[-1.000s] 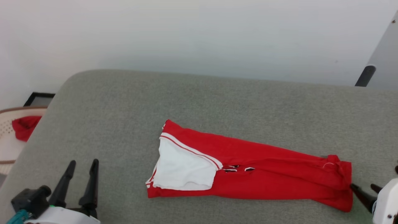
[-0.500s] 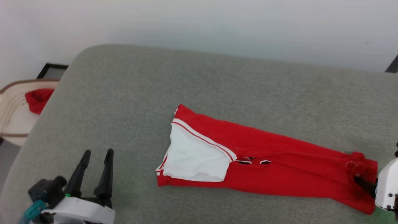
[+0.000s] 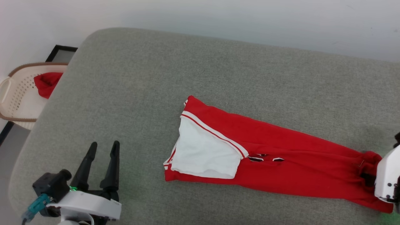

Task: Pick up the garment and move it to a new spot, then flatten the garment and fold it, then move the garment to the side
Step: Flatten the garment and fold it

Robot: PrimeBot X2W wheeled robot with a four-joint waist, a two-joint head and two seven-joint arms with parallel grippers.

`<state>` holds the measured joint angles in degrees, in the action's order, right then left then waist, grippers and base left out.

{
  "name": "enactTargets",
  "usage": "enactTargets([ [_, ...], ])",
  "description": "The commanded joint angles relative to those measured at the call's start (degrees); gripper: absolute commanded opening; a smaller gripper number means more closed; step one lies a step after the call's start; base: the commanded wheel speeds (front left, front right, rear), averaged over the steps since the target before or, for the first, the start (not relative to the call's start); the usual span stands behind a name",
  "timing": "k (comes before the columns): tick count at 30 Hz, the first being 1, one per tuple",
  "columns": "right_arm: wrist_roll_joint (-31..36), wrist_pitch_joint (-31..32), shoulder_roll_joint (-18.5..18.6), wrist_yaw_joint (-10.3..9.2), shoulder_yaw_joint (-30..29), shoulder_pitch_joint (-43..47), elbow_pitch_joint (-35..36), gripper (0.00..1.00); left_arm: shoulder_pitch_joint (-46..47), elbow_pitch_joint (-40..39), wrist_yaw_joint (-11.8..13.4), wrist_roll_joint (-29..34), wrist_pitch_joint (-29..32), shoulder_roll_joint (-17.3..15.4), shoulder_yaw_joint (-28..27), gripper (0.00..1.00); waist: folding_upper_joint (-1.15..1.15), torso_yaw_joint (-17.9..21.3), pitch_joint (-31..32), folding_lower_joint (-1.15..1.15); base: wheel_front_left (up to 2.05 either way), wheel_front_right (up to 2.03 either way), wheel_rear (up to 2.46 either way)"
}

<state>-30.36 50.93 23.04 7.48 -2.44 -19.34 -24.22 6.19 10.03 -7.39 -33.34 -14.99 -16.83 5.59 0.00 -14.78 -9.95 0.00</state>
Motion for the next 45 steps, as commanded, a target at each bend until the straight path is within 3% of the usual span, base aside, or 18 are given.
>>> enactTargets([
  [1, -0.29, 0.71, -2.18, -0.01, 1.90, 1.98, -2.37, 0.00, 0.45, -0.08, -0.13, -0.29, -0.18, 0.12, -0.01, 1.00, 0.00, -0.11, -0.09, 0.00, 0.00, 0.00, 0.00],
  [13, -1.13, -1.50, 1.43, -0.05, 1.37, 1.25, -1.12, 0.00, -1.66, -0.67, -0.14, 0.16, -0.18, 0.35, -1.46, 1.00, 0.00, 1.24, 1.27, 0.00, 0.00, 0.00, 0.00],
  [32, -0.08, -4.18, 9.53, -0.03, -4.77, -1.82, -4.48, 0.00, -2.84, -1.45, -0.14, 0.54, -0.18, -0.72, -2.38, 1.00, 0.00, 5.97, 2.29, 0.00, 0.00, 0.00, 0.00],
  [38, 0.10, -3.79, 8.87, -0.03, -3.74, -2.19, -2.05, 0.00, -3.46, -1.16, -0.14, 0.19, -0.18, -0.89, -2.65, 1.00, 0.00, 7.73, 2.90, 0.00, 0.00, 0.00, 0.00],
  [45, -2.32, -2.24, 6.56, -0.02, 0.70, 0.12, 8.68, 0.00, -3.88, -0.80, -0.14, -0.01, -0.18, -1.03, -2.73, 1.00, 0.00, 9.38, 4.25, 0.00, 0.00, 0.00, 0.00],
])
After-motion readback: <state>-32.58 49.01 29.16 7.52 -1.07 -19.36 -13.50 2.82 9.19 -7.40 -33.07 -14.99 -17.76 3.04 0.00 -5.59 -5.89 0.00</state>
